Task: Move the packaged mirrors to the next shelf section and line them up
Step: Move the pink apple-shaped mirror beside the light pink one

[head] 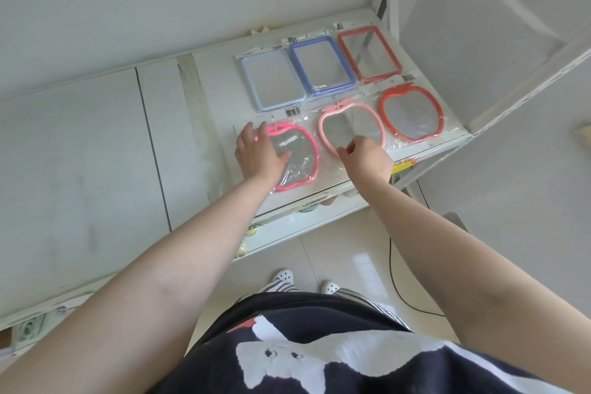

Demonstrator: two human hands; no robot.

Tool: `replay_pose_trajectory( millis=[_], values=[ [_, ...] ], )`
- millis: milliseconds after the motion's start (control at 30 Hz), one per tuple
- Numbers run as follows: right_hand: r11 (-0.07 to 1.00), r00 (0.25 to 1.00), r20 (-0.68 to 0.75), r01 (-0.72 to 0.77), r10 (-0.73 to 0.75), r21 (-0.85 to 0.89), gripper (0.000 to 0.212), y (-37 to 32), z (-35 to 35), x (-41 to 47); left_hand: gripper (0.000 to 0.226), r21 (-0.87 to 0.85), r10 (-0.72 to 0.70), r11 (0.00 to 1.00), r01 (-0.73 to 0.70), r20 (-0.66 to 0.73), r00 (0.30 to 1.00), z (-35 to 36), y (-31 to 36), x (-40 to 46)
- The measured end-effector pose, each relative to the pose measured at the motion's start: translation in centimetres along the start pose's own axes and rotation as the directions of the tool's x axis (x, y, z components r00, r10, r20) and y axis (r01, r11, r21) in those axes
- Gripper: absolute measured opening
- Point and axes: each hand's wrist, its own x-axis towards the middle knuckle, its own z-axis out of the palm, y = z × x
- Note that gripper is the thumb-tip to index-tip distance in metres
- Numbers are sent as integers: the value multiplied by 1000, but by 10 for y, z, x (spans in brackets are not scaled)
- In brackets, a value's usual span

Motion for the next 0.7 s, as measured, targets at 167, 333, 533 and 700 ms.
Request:
replay_pose_trajectory(
  millis=[167, 333, 533, 700],
  values=[
    [997, 996, -64, 66, -65, 24, 41, 23, 3, 18, 107, 204, 11, 977, -57, 218, 976, 24, 17, -9],
    [996, 997, -6, 77, -77, 52, 29, 31, 20, 24, 113, 244, -73, 970, 8, 258, 963, 33, 20, -7],
    [995, 997, 0, 77, -77, 61, 36, 34, 28, 27, 111, 257, -79, 966, 13, 250, 965, 38, 28, -5],
    [996, 999, 0, 47, -47, 72, 39, 32, 31, 28, 111, 256, -76, 967, 11, 245, 967, 38, 29, -4]
  ],
)
